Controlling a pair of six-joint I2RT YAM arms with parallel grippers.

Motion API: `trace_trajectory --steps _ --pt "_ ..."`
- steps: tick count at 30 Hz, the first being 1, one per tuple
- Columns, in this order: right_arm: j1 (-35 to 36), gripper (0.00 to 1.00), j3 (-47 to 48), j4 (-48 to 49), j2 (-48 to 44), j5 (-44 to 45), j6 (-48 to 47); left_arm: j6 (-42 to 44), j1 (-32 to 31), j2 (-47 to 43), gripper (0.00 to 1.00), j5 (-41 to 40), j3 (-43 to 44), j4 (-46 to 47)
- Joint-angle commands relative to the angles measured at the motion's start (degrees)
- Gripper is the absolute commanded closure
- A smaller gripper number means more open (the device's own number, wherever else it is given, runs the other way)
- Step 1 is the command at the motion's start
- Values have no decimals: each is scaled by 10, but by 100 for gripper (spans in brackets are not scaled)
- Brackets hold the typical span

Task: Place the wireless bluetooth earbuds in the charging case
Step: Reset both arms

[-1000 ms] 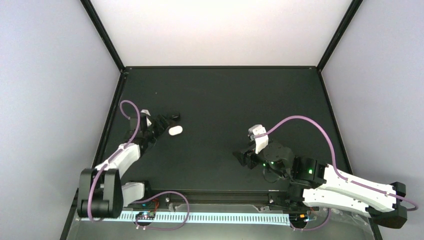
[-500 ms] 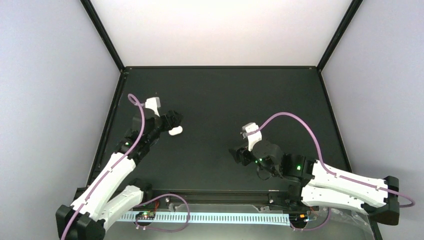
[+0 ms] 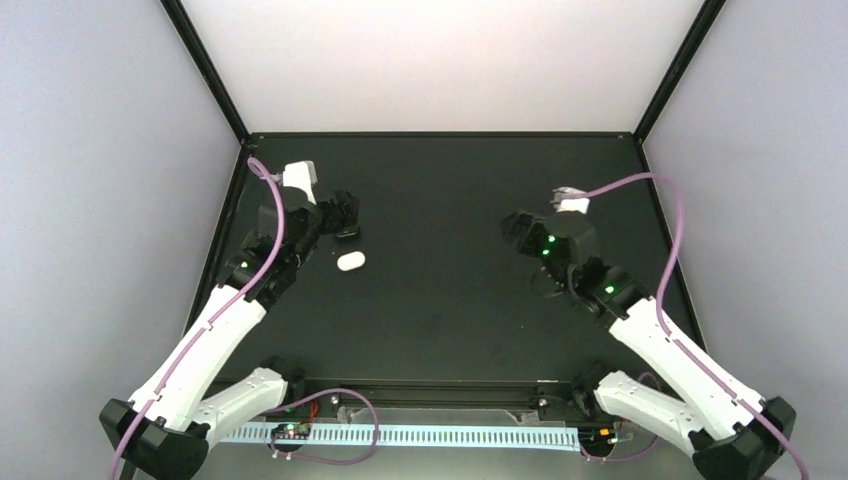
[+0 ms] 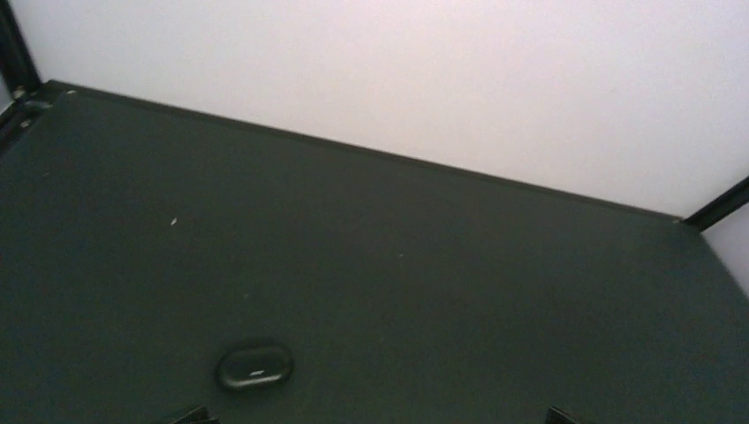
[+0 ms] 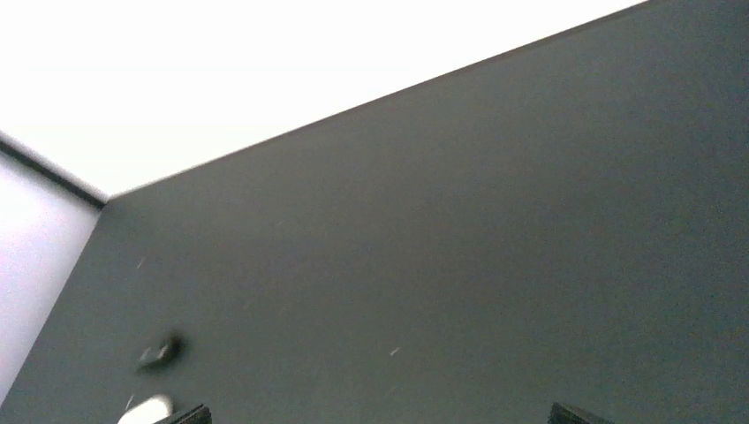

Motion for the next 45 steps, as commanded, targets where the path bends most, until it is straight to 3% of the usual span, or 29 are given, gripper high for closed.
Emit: trace_trajectory --steps 1,3,9,13,17,19,23,28,32,39,45 --pt "-121 0 -5 3 -54 -42 28 15 -1 4 1 -66 27 -77" --pt "-156 0 14 -23 -69 -37 6 28 -2 1 1 -91 33 -89" --pt "-158 0 47 -73 -83 22 -49 63 -13 -33 1 -95 5 -51" --pt "-148 0 47 -83 -114 120 -34 110 -33 -28 1 -183 -13 -62" --pt "-118 0 35 -63 -144 206 -51 130 -37 -54 1 -161 -29 -48" --pt "-106 0 55 -57 -138 215 -64 145 -39 -33 1 -154 25 -80" --pt "-78 0 172 -61 -85 152 -120 141 -39 26 1 -155 192 -134" --pt "36 0 340 -11 -41 146 -249 143 -41 12 1 -86 279 -84" --pt "74 0 347 33 -62 171 -316 153 -41 -50 1 -60 225 -12" --pt "74 0 89 184 -238 109 -410 189 -45 -193 1 -18 -18 152" --pt "74 0 61 161 -254 130 -390 222 -80 -217 1 -37 -76 199"
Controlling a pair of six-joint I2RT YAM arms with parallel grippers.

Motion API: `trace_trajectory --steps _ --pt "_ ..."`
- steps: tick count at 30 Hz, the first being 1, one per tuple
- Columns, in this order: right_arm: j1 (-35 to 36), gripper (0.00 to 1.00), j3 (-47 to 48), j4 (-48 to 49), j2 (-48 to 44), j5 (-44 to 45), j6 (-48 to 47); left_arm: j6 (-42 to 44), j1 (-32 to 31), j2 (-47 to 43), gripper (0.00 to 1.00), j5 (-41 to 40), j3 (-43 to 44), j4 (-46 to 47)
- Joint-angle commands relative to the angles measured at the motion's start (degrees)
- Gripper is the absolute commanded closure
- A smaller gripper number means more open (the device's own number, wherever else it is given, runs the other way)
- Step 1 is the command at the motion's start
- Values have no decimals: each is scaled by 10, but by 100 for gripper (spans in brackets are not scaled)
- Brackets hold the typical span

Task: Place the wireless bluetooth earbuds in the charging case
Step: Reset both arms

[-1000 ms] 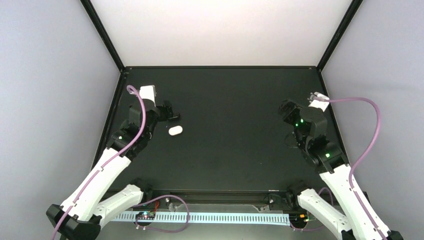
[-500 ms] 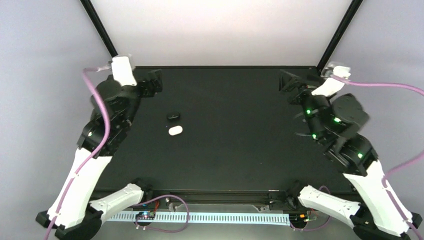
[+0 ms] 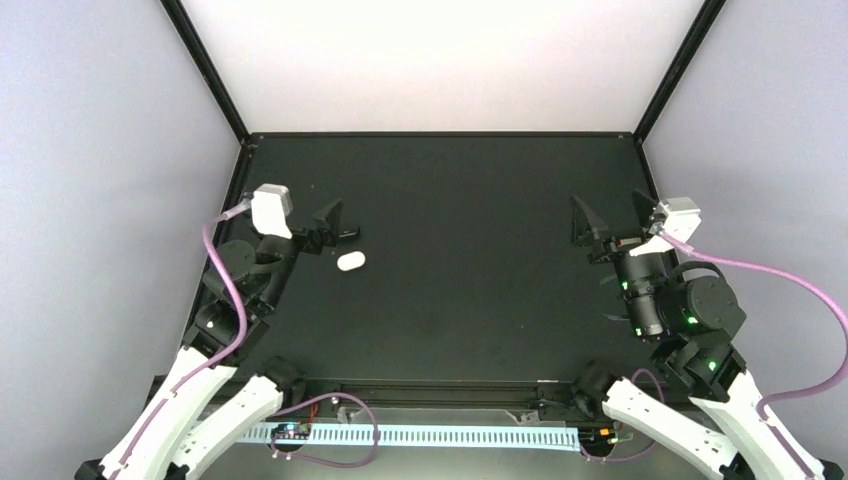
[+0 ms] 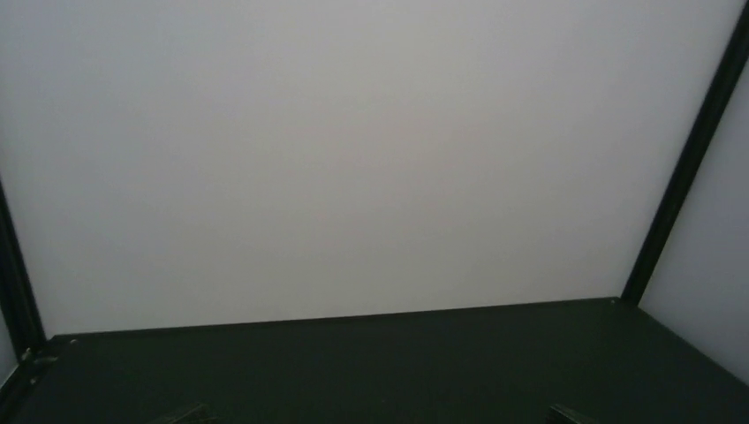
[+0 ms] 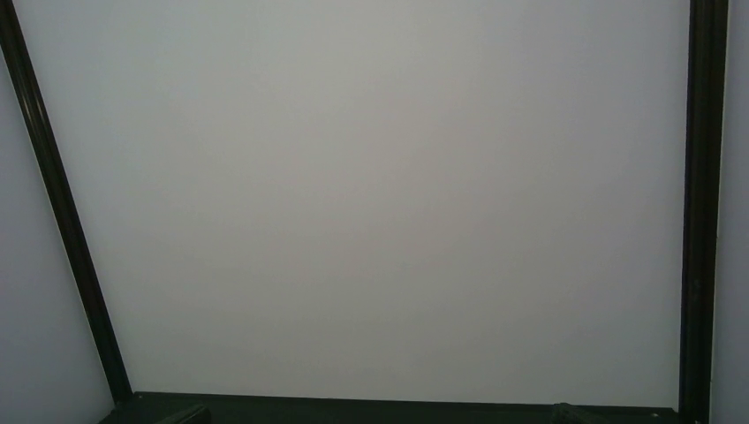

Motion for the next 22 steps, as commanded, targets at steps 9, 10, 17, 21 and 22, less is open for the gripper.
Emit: trace_trajectory --steps 9,10,17,21,22 --pt "4 0 -19 43 14 15 -7 59 -46 -76 1 -29 -79 149" --pt "4 0 -18 43 18 14 -8 58 -46 -83 1 -23 -83 154" --pt "3 0 -18 58 36 4 -3 51 -48 -76 1 -33 -87 153" --pt "4 0 -20 55 33 -1 5 14 -48 -57 1 -68 -76 133" --pt "4 0 -22 53 30 -2 7 6 -48 -54 1 -76 -74 128"
